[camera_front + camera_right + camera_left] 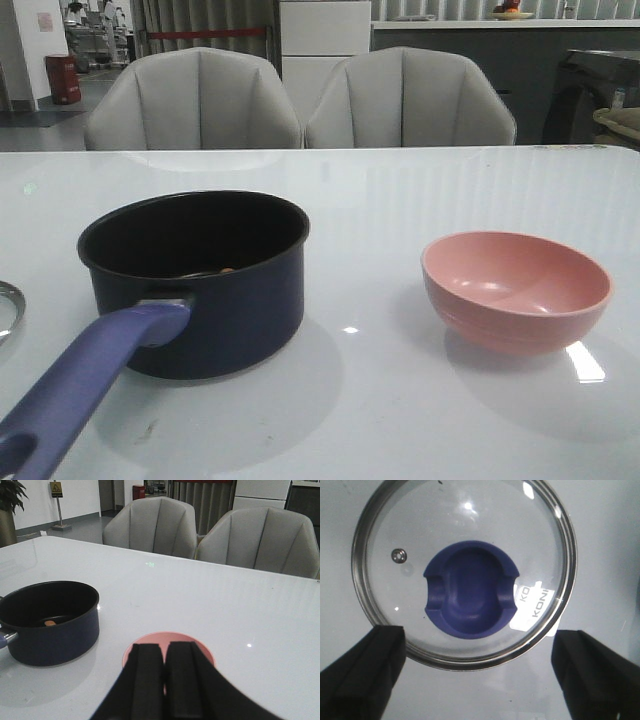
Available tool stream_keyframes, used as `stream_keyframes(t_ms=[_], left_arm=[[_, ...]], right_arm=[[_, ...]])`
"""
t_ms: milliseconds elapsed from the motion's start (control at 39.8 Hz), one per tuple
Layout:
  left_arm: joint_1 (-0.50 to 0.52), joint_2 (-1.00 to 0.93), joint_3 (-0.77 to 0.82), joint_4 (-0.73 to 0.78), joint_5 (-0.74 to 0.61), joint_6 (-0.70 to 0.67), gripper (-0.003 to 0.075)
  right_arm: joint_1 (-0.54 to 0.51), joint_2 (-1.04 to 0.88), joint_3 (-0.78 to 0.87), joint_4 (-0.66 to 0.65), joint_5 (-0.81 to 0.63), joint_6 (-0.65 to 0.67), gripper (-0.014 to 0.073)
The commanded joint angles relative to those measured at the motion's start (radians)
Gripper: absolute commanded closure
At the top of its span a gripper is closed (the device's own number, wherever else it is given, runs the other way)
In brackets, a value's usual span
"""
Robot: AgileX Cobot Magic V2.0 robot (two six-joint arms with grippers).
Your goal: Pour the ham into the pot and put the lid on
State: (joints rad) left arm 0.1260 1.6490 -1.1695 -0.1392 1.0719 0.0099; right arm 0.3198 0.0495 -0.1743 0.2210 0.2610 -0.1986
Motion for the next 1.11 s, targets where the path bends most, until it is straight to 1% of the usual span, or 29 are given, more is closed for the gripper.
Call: stream_keyframes(t_ms=[0, 327, 578, 880, 955, 1081], left_arm=[[-0.001, -0.004, -0.046, -0.005, -0.001, -0.010, 0.0090], [-0.001, 0.089, -0.096, 0.005, -0.003, -0.004, 0.0090], [-0.001, 0.164, -0.098, 0.012, -0.014, -0.001, 0.0090], [-0.001, 0.201, -0.098, 0.012, -0.028, -0.001, 0.0094], [-0.001, 0.201, -0.100, 0.012, -0.033, -0.001, 0.0115], [-0.001, 0.201, -0.112, 0.012, -0.025, -0.001, 0.0204]], right_arm=[[0.000, 0.009, -0.024, 0.006, -0.077, -0.011, 0.0442], [0.000, 0.009, -0.024, 0.006, -0.077, -0.011, 0.0442], [0.000, 0.009, -0.024, 0.006, -0.077, -0.011, 0.0442], [0.000, 0.009, -0.024, 0.006, -0.077, -0.011, 0.0442], [0.000, 0.009, -0.024, 0.006, -0.077, -0.011, 0.0442], [0.000, 0.009, -0.024, 0.006, -0.077, -0.011, 0.0442]])
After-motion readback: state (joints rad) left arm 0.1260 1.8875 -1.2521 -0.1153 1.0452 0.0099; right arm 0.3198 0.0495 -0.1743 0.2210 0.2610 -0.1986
